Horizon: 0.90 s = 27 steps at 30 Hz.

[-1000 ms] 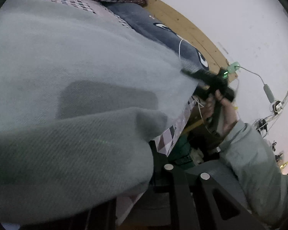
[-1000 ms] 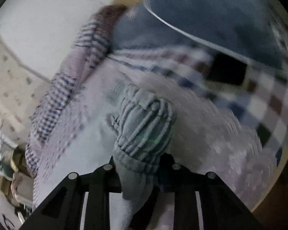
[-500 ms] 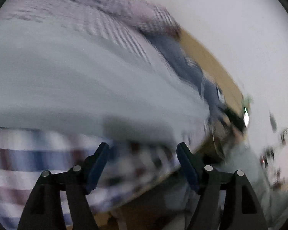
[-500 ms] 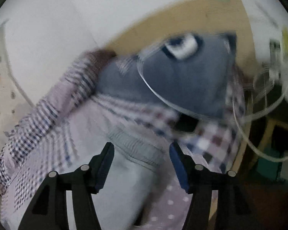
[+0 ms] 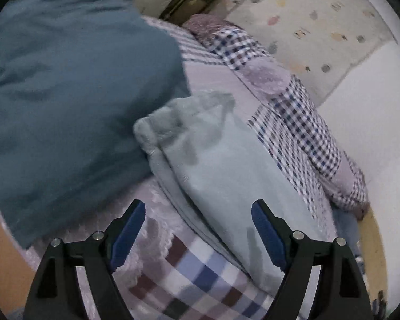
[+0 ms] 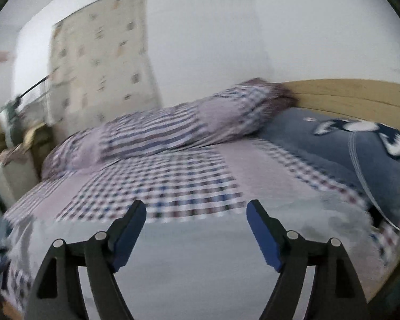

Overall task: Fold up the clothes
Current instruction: 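Open the right tool and release the folded trousers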

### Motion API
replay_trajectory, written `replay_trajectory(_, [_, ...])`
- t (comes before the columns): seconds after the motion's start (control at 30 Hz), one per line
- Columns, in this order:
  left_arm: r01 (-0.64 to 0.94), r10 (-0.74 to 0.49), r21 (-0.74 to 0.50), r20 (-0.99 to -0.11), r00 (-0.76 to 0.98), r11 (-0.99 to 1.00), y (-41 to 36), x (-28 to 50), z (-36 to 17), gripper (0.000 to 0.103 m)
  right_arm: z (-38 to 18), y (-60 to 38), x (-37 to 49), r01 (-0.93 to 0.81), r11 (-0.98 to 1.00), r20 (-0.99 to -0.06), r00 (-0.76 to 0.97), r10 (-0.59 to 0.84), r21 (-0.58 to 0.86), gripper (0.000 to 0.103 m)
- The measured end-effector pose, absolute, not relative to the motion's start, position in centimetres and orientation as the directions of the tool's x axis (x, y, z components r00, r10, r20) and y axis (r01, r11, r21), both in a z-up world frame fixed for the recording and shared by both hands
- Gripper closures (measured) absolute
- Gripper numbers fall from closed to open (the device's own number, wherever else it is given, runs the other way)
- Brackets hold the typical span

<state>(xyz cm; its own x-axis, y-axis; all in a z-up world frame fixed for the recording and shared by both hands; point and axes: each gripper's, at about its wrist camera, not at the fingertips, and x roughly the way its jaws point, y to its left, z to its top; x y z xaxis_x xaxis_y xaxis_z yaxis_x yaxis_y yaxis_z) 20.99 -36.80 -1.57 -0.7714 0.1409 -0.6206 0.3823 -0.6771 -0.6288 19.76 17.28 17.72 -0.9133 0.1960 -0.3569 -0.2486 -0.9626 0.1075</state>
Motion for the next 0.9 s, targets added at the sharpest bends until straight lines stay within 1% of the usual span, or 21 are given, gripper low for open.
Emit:
replay_trajectory(0.07, [0.39, 0.152, -0.637, -0.627, -0.764, -0.666, -37.2, 20.1, -1.9, 0.018, 17.2, 15.0, 18.8, -0.193, -0.977, -0.374, -0.915, 0.148, 0.086, 0.021])
replay_trajectory(0.17, [0.37, 0.177, -0.675, -0.597, -0.782, -0.638, -37.9, 19.0, -2.2, 0.018, 16.3, 12.2, 17.8, -0.128, -0.99, -0.403, -0.91, 0.096, 0.052, 0.021])
replay_trajectory(0.3, [0.386, 0.168, -0.683, -0.596, -0.785, -0.62, -39.0, 17.8, -2.8, 0.019, 15.1, 9.5, 16.9, -0.073, -0.997, -0.439, -0.896, 0.062, 0.008, 0.021])
replay_trajectory(0.43, [0.41, 0.148, -0.696, -0.593, -0.792, -0.59, -39.9, 17.4, -3.2, 0.02, 14.0, 8.9, 16.5, -0.05, -0.999, -0.467, -0.883, 0.042, 0.006, 0.021])
replay_trajectory(0.47, [0.42, 0.146, -0.698, -0.596, -0.79, -0.58, -39.9, 17.5, -3.4, 0.026, 13.7, 8.7, 16.4, -0.046, -0.999, -0.473, -0.88, 0.039, 0.003, 0.021])
replay_trajectory(0.5, [0.43, 0.144, -0.7, -0.6, -0.787, -0.569, -40.0, 17.5, -3.5, 0.036, 13.5, 8.5, 16.4, -0.041, -0.999, -0.479, -0.877, 0.035, 0.001, 0.021])
replay_trajectory(0.53, [0.441, 0.142, -0.703, -0.604, -0.784, -0.559, -40.1, 17.5, -3.7, 0.041, 13.3, 8.3, 16.3, -0.036, -0.999, -0.485, -0.874, 0.032, -0.001, 0.021])
replay_trajectory(0.6, [0.46, 0.158, -0.719, -0.611, -0.776, -0.521, -40.4, 18.1, -4.0, 0.069, 13.2, 8.2, 16.1, -0.03, -1.0, -0.492, -0.87, 0.026, -0.001, 0.021])
replay_trajectory(0.67, [0.461, 0.189, -0.74, -0.607, -0.772, -0.49, -40.4, 18.4, -4.2, 0.075, 12.9, 8.2, 16.0, -0.023, -1.0, -0.497, -0.868, 0.02, 0.0, 0.021])
replay_trajectory(0.73, [0.461, 0.225, -0.759, -0.602, -0.766, -0.46, -40.2, 18.5, -4.5, 0.075, 12.8, 8.2, 16.0, -0.019, -1.0, -0.5, -0.866, 0.016, 0.0, 0.021])
replay_trajectory(0.9, [0.491, 0.195, -0.725, -0.636, -0.747, -0.482, -39.7, 17.5, -4.2, 0.075, 12.5, 8.2, 16.0, -0.007, -1.0, -0.515, -0.857, 0.001, 0.009, 0.021])
